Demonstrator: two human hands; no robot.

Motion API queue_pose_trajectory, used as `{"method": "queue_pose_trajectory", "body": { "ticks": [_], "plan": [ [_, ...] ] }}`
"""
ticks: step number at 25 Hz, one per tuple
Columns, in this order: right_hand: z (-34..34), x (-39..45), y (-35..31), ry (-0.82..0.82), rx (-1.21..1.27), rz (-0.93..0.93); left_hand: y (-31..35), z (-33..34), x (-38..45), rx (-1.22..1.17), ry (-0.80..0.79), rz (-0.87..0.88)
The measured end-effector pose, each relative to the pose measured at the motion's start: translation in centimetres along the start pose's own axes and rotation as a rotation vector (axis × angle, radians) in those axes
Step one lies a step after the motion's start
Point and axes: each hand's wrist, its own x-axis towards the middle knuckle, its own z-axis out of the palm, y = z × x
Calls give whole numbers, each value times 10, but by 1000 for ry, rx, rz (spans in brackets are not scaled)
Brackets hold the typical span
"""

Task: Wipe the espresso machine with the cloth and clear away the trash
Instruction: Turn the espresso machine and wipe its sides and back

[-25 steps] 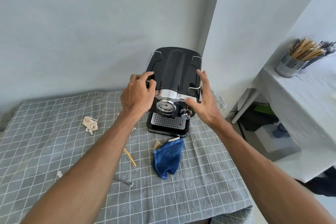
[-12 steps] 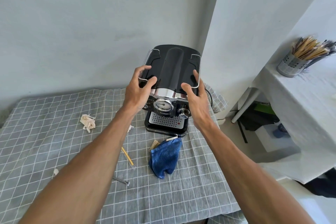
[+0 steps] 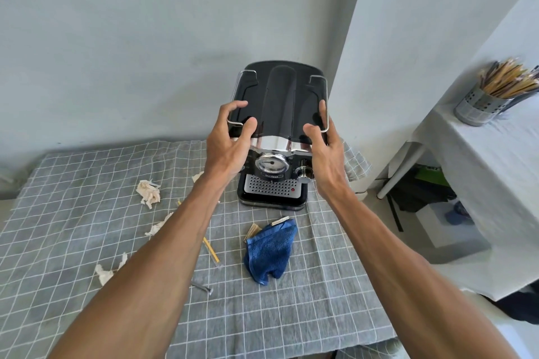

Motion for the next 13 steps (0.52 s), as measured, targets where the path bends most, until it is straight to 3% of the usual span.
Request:
{"method": "queue_pose_trajectory", "body": {
  "ticks": [5, 13],
  "plan": [
    [-6, 31, -14, -92, -23, -20, 17, 5, 8, -27, 98, -6],
    [-15, 37, 13, -126, -91, 14, 3, 21, -10, -25, 96, -65]
  ]
}}
